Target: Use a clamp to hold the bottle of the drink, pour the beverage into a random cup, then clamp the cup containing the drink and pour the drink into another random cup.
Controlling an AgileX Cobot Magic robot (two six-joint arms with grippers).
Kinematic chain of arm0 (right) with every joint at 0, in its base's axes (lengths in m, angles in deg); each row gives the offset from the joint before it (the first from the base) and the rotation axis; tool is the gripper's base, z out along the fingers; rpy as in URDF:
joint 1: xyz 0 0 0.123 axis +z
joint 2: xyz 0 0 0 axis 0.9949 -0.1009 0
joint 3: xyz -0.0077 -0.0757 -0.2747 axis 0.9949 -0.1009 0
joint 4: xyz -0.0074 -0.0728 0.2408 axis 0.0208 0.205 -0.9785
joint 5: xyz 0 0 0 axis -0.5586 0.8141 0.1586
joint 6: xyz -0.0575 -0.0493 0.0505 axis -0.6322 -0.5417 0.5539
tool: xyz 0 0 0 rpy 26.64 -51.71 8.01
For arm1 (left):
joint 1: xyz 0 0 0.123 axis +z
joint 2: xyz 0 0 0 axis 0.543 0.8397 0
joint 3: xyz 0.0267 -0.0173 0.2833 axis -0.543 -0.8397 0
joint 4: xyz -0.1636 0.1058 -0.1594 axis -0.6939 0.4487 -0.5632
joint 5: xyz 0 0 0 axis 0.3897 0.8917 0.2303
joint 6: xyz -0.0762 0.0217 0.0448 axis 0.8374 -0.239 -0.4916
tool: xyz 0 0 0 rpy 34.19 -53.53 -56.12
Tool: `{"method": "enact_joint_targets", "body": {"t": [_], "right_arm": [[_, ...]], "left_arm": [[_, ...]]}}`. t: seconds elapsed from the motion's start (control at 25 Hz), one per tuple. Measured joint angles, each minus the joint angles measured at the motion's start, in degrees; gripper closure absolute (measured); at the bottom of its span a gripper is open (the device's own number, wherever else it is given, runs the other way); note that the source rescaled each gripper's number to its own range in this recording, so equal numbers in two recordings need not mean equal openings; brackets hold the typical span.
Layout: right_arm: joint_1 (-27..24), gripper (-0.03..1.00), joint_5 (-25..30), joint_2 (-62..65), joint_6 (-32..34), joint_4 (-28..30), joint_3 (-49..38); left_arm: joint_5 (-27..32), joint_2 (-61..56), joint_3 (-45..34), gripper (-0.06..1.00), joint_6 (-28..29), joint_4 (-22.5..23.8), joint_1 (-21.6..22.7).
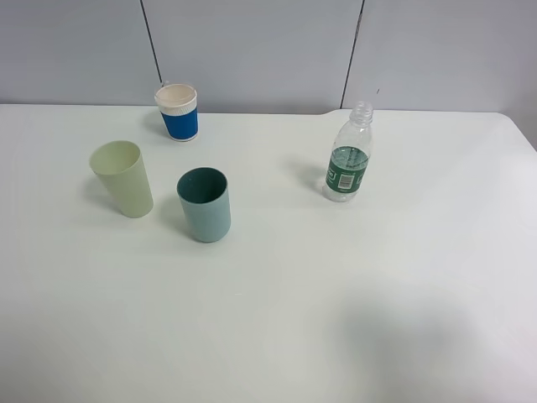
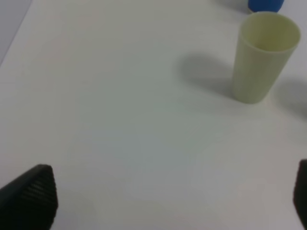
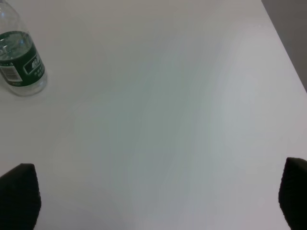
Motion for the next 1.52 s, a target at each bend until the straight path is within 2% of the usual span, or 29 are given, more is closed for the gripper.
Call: {"method": "enact_joint_targets", "body": {"t": [1.52], "right_arm": [[0.00,-0.03,0.00,0.00,0.00,0.00,0.00]], "left_arm": [[0.04,0.00,0.00,-0.05,0.00,-0.17,0.00]]}}
